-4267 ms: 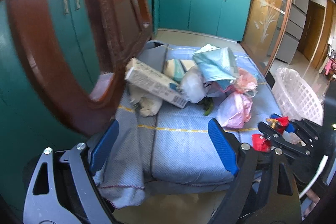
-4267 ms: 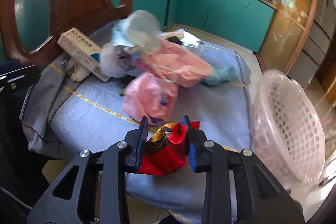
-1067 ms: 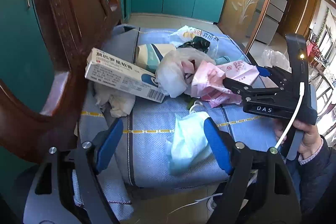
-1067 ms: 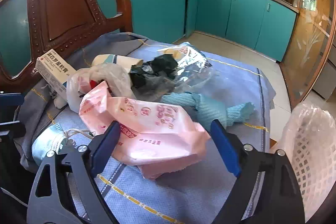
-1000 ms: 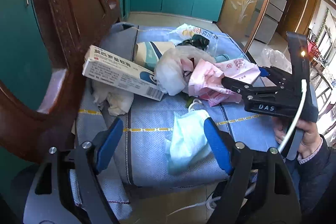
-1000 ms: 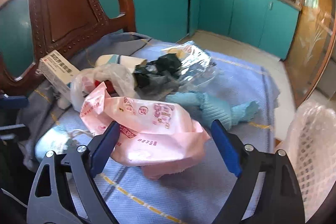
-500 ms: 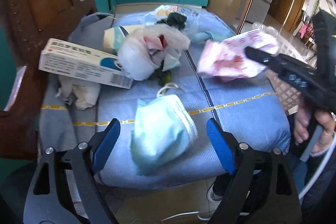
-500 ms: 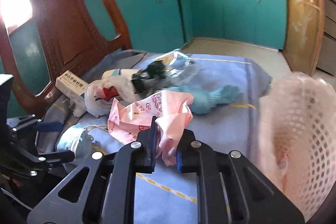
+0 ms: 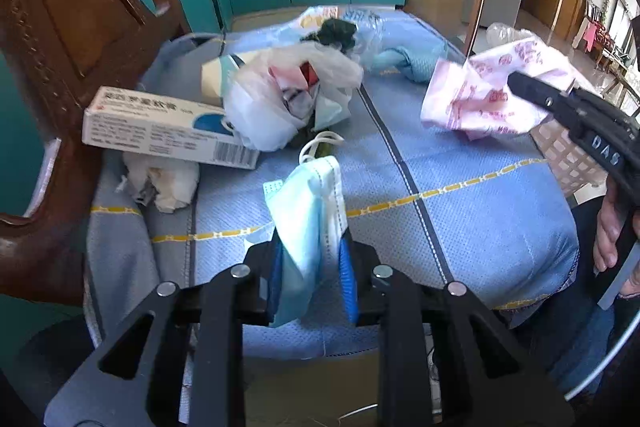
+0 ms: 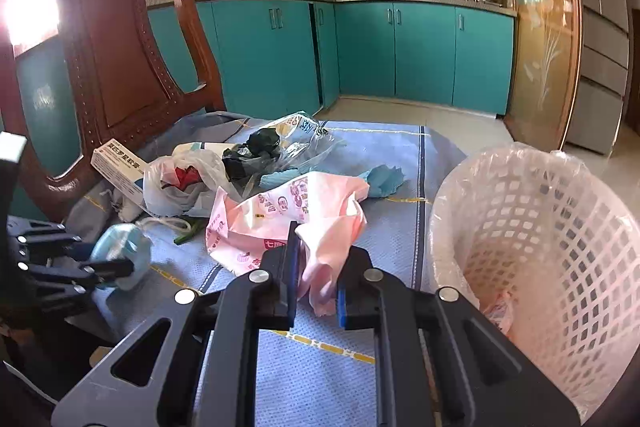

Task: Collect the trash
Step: 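Grasp the pink tissue packet with the right gripper and carry it over the basket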

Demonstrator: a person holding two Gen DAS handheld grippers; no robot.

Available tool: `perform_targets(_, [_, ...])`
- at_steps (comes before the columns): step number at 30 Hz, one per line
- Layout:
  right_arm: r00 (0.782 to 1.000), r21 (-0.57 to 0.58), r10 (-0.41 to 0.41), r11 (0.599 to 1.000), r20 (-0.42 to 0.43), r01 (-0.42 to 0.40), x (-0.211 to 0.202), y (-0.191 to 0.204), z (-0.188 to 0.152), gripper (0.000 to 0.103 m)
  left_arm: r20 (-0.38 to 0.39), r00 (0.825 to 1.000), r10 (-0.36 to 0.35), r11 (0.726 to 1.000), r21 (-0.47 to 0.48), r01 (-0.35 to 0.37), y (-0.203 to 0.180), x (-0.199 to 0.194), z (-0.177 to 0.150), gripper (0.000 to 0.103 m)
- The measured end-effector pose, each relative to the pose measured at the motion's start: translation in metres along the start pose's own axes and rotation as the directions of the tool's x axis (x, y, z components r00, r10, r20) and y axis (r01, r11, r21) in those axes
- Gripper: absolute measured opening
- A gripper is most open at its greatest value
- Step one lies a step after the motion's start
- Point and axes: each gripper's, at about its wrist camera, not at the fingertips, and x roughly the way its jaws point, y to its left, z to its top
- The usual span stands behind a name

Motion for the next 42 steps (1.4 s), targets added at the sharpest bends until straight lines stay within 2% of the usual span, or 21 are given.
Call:
perform_targets(4, [1.000, -0.005, 0.001, 1.000, 0.009, -0.001, -0.003, 0.002, -0.002, 0.015, 0.055, 0.998, 0.012, 1.000, 0.005, -0.013, 0.003, -0.019, -0.001, 0.023])
perform_targets(8, [0.999, -0.023, -0.031, 0.999, 0.006, 0.032, -0.011, 0.010, 0.000, 0.015, 0.105, 0.994, 0.015, 1.000, 0.015, -0.017, 0.005, -0.036, -0.004, 0.023])
perform_targets(19, [0.989, -0.061, -0.143, 0.988, 0.037, 0.145, -0.051, 0.035, 0.015, 0.015, 0.213, 0.976, -0.045, 0.999, 0.000, 0.046, 0.015, -0.076, -0.011, 0.023])
perform_targets(23, [0.980, -0.091, -0.194, 0.976, 0.049, 0.198, -0.065, 0.044, 0.021, 0.015, 0.272, 0.956, -0.106, 0.994, 0.015, 0.106, 0.017, -0.091, -0.004, 0.023])
perform_targets(26, [0.970, -0.121, -0.244, 0.963, 0.002, 0.243, -0.076, 0.048, 0.034, 0.015, 0.327, 0.932, -0.154, 0.988, 0.044, 0.148, 0.019, -0.104, 0.009, 0.023])
perform_targets(28, [0.961, -0.183, -0.273, 0.948, -0.041, 0.262, -0.080, 0.053, 0.050, 0.015, 0.362, 0.916, -0.172, 0.985, 0.061, 0.160, 0.022, -0.113, 0.019, 0.023])
perform_targets(30, [0.957, -0.249, -0.279, 0.935, -0.074, 0.254, -0.079, 0.058, 0.066, 0.015, 0.393, 0.904, -0.170, 0.985, 0.069, 0.156, 0.025, -0.119, 0.028, 0.023])
perform_targets(32, [0.962, -0.294, -0.257, 0.930, -0.092, 0.220, -0.072, 0.060, 0.077, 0.015, 0.409, 0.900, -0.149, 0.989, 0.054, 0.139, 0.028, -0.121, 0.039, 0.023])
perform_targets(35, [0.974, -0.283, -0.207, 0.943, -0.093, 0.174, -0.056, 0.057, 0.078, 0.015, 0.405, 0.905, -0.132, 0.991, 0.029, 0.131, 0.029, -0.120, 0.048, 0.023])
perform_targets(38, [0.983, -0.257, -0.171, 0.955, -0.063, 0.149, -0.039, 0.052, 0.059, 0.015, 0.405, 0.909, -0.095, 0.995, 0.027, 0.092, 0.023, -0.121, 0.048, 0.023])
perform_targets(40, [0.983, -0.239, -0.132, 0.966, -0.130, 0.098, -0.029, 0.049, 0.050, 0.015, 0.397, 0.914, -0.085, 0.996, 0.013, 0.087, 0.019, -0.120, 0.045, 0.023])
perform_targets(42, [0.986, -0.261, -0.130, 0.960, -0.108, 0.098, -0.033, 0.052, 0.054, 0.015, 0.391, 0.917, -0.083, 0.996, -0.004, 0.091, 0.016, -0.117, 0.044, 0.023])
